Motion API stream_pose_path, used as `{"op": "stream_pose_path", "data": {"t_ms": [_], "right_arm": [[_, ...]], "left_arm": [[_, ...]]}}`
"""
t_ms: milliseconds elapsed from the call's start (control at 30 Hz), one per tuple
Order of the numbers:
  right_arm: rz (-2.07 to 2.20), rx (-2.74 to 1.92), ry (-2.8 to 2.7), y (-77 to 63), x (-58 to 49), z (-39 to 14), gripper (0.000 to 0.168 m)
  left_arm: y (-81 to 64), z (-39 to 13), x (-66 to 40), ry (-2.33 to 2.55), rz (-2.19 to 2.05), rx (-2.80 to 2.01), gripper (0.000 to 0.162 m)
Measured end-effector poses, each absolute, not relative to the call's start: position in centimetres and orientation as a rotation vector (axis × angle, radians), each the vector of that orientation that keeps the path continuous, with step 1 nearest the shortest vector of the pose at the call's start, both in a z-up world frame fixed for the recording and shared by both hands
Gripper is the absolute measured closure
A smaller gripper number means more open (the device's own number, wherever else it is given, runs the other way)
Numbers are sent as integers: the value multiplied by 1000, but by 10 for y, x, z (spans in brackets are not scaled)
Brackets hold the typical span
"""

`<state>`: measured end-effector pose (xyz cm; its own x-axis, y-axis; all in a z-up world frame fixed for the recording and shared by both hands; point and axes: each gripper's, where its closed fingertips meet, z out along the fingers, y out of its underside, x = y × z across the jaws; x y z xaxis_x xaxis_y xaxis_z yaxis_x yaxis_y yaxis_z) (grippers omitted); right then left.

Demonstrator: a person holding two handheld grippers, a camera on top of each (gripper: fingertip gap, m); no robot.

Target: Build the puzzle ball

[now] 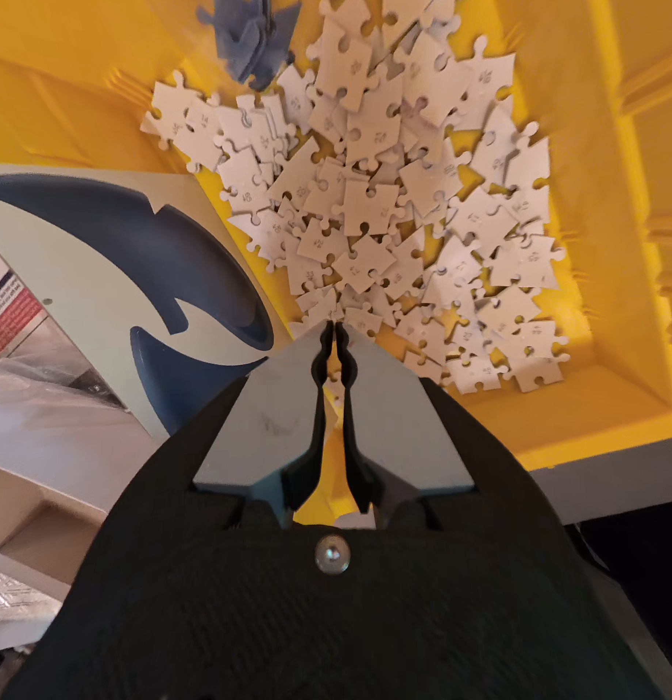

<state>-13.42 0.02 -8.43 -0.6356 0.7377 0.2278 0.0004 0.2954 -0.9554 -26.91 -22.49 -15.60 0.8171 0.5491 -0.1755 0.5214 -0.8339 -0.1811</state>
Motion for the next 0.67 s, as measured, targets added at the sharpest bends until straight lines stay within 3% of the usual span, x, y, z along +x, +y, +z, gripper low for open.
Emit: {"op": "stream_pose_path", "data": {"t_ms": [33,200,267,400,667], "right_arm": [[1393,-661,-1893,0,-134,-84,156],[1374,-676,-1906,1,-135,-87,154],[1368,-678,-1912,1,-135,-88,154],[1353,-728,-1959,1,-138,-97,149],[1267,-833,-1942,14,-148,-103,146]], "left_arm": [[-221,-153,-267,-837,331,-2862,162],[-200,-152,-245,-751,258,-2863,161],[-200,-159,-241,-739,276,-2901,142],[-197,-158,-243,-770,305,-2861,130],[-121,-69,-236,-642,637,-2320,132]]}}
